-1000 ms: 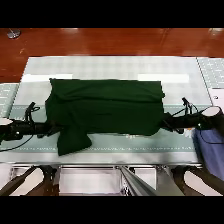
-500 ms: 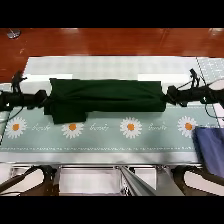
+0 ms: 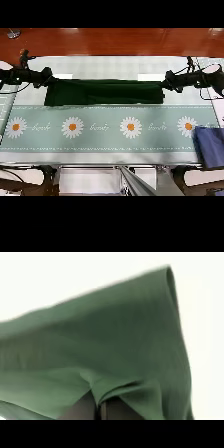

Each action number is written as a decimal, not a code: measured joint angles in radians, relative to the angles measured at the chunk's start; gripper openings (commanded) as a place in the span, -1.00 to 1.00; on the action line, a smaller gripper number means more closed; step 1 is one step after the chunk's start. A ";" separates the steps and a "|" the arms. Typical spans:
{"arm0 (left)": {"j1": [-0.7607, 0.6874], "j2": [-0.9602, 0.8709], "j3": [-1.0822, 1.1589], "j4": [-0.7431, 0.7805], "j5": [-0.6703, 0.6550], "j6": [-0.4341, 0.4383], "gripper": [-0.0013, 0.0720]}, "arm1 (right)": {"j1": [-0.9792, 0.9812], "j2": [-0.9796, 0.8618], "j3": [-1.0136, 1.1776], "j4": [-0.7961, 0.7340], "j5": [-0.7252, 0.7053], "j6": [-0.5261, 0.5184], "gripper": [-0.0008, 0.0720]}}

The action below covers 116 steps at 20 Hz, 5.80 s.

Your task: Fold the shirts.

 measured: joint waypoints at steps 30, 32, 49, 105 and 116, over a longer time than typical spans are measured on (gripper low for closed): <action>-0.061 0.599 -0.457 -0.080 -0.021 0.188 -0.91 | -0.002 -0.172 0.150 0.015 0.259 -0.042 -0.91; -0.134 0.584 -0.447 -0.105 -0.020 0.213 -0.92 | 0.008 -0.098 0.142 -0.064 0.289 -0.042 -0.91; -0.945 -0.027 0.021 0.047 0.185 -0.154 -0.91 | 0.024 1.062 -0.417 -0.256 0.356 0.147 -0.91; -0.129 1.018 -0.828 -0.192 0.089 0.050 -0.91 | 0.428 0.338 0.211 -0.628 0.422 0.299 0.75; -0.129 1.013 -0.828 -0.192 0.091 0.050 -0.91 | 0.414 0.653 -0.788 0.019 -0.321 0.305 0.75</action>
